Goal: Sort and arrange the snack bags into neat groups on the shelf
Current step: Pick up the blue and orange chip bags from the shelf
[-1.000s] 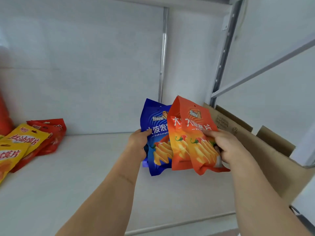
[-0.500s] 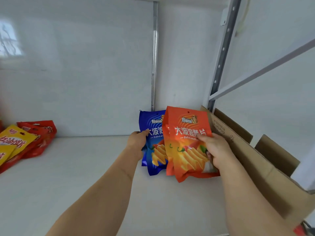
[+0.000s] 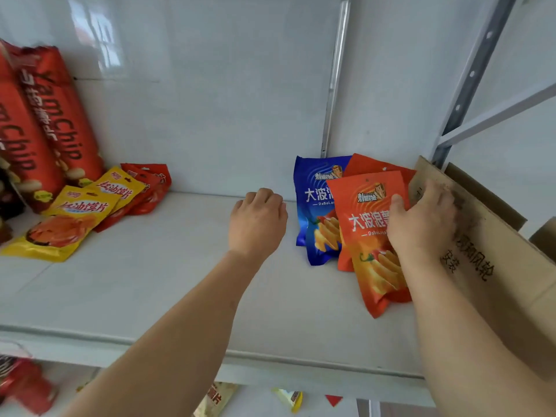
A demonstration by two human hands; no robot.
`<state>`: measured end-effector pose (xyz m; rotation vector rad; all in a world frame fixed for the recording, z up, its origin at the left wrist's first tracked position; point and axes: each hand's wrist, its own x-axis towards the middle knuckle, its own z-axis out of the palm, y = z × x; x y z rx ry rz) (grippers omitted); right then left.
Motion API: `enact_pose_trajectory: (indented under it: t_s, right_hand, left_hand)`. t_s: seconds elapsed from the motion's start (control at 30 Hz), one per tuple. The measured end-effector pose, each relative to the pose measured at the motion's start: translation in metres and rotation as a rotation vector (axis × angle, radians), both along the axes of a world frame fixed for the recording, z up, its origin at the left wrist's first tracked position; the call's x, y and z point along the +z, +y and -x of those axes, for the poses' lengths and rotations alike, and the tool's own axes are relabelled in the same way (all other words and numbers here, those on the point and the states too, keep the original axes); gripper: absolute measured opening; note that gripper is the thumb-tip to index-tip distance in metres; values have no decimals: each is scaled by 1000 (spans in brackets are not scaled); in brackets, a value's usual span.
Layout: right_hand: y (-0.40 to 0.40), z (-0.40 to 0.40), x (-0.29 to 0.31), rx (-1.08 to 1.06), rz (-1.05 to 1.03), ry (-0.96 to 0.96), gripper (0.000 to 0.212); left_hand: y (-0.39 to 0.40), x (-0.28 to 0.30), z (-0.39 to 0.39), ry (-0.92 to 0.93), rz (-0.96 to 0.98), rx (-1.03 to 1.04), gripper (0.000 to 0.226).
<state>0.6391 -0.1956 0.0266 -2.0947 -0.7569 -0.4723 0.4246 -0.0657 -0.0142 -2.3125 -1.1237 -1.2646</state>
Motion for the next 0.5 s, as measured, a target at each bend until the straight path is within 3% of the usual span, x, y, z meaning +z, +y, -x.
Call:
enact_pose_trajectory:
  t_s: [0.13, 0.3, 0.37, 0.5]
  right_hand:
    - [15, 54, 2, 202, 40, -370, 31]
    - [34, 147, -26, 485, 151, -566, 7]
    - [39, 193, -39, 591, 225, -596, 5]
    - [49, 296, -57, 728, 359, -614, 21]
  left_hand:
    - [-5, -5, 49, 63, -52, 23, 33]
    - [-17, -10, 130, 126, -110, 50, 30]
    - [-21, -14, 173, 158, -118, 74, 26]
    - [-32, -25, 280, 257, -85, 166, 6]
